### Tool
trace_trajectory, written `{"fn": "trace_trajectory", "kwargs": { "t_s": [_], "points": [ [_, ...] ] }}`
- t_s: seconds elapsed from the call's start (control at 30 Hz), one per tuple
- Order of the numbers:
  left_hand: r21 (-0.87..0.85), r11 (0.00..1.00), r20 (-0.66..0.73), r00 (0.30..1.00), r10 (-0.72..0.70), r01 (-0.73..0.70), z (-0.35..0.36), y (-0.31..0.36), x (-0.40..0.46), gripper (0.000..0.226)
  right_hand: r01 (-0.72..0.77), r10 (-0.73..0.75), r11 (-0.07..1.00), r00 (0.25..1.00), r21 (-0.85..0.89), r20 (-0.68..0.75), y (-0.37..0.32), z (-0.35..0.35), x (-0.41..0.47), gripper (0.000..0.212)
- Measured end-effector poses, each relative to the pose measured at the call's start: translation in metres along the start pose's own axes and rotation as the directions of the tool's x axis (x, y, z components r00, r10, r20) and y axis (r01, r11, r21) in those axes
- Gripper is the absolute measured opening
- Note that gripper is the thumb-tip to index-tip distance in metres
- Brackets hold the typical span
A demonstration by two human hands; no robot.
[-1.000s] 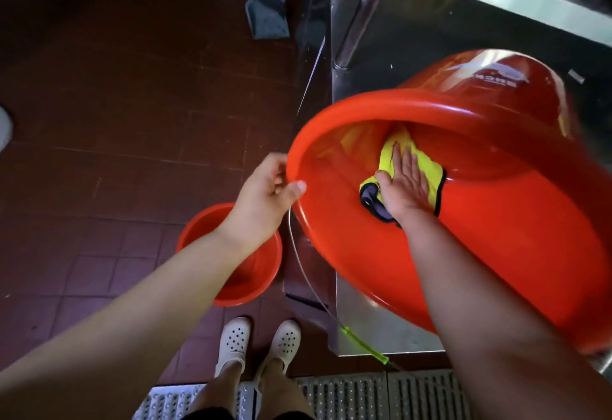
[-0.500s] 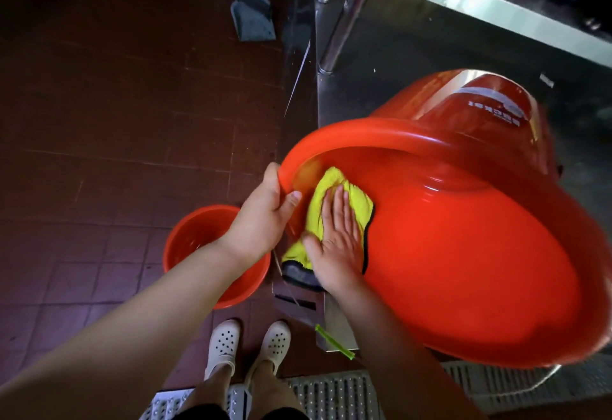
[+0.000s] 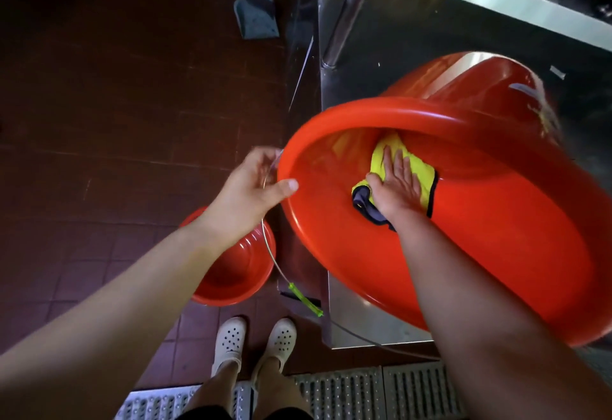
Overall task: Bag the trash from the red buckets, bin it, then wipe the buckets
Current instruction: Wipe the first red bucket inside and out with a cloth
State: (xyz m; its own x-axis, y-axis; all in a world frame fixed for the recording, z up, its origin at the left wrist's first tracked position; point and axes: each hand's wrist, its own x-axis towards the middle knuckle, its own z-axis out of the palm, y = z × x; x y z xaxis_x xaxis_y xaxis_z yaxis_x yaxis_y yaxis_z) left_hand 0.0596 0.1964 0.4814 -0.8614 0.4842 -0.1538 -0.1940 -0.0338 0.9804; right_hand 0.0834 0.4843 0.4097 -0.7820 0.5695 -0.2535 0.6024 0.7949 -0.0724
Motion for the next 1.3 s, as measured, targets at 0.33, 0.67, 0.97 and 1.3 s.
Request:
{"fn": "trace_trajectory", "kwargs": {
  "t_s": [0.33,0.67,0.97,1.3],
  "points": [
    [-0.209,0.973,-0.028,0.994,-0.102,0.094,0.019,-0.042,-0.02,0.014,0.216,-0.207,0.975,0.968,0.054,-0.142,-0.045,0.023,-0.106,0.077],
    [-0.037,0.998,-0.081,0.996,0.041,-0.044,0.009,-0.013,-0.005,0.015,0.283,-0.28,0.959,0.956,0.029,-0.093,-0.019,0.017,-0.085,0.078],
    [-0.008,0.993,-0.101,0.988,0.118,-0.12,-0.009,0.004,-0.006,0.013,0.043,-0.041,0.997,0.999,-0.064,0.026,0.005,-0.001,-0.007,0.069],
    [-0.258,0.957,-0.185,0.966,-0.181,0.13,0.009,-0.026,-0.024,0.017,0.065,-0.064,0.997,0.996,0.032,-0.057,-0.033,0.007,-0.054,0.071]
  ]
}}
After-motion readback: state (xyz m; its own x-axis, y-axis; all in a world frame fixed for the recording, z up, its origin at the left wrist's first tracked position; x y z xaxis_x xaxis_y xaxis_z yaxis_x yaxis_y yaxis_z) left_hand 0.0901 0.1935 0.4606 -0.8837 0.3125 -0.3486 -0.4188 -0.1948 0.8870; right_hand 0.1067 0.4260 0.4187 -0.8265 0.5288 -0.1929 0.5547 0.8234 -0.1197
